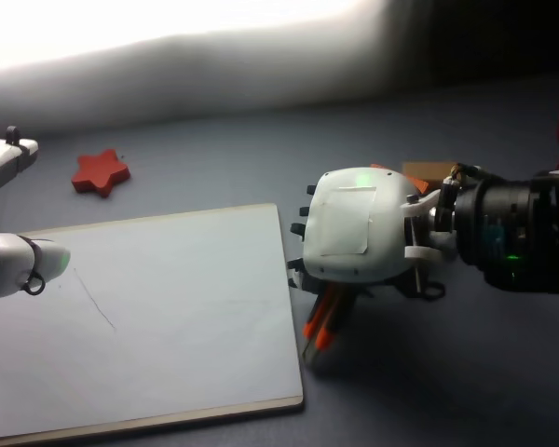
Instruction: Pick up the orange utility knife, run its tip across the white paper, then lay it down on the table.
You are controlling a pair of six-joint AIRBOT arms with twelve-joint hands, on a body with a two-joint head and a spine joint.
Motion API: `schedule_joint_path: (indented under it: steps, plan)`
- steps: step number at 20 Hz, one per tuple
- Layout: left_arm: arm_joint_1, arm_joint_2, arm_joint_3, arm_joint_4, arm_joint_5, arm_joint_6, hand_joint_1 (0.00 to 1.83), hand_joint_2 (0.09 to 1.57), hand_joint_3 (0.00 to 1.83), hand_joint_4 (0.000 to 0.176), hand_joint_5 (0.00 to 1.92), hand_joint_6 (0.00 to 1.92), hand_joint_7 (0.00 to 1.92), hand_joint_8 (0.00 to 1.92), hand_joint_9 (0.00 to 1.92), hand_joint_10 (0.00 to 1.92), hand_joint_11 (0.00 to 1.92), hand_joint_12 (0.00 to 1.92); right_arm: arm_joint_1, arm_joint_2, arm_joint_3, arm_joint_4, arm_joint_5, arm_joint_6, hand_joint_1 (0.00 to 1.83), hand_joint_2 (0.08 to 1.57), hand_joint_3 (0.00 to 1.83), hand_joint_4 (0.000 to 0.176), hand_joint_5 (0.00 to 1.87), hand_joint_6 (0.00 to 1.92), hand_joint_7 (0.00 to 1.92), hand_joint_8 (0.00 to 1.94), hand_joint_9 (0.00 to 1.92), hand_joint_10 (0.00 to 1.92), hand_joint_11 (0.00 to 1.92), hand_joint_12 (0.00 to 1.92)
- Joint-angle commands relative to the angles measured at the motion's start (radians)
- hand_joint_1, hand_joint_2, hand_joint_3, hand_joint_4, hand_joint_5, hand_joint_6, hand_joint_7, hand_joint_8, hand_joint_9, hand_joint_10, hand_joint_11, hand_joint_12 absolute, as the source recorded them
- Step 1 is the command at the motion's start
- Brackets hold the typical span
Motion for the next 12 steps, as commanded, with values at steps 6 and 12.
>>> schedule_joint_path:
  steps: [6, 12]
  plan:
    - [-0.013, 0.002, 0.008, 0.060, -0.050, 0.005, 0.29, 1.26, 0.00, 0.000, 0.00, 0.00, 0.05, 0.00, 0.06, 0.00, 0.00, 0.35, 0.041, 0.045, -0.011, 0.012, 0.064, 0.000, 1.56, 1.30, 0.00, 0.176, 1.33, 1.92, 1.57, 1.94, 1.67, 1.92, 1.74, 1.92]
    - [-0.013, -0.001, 0.010, 0.060, -0.050, 0.005, 0.32, 1.25, 0.00, 0.000, 0.02, 0.01, 0.07, 0.00, 0.06, 0.00, 0.00, 0.35, 0.091, 0.078, -0.047, 0.052, 0.072, -0.084, 1.55, 1.33, 0.00, 0.176, 1.31, 1.92, 1.56, 1.94, 1.65, 1.92, 1.72, 1.92]
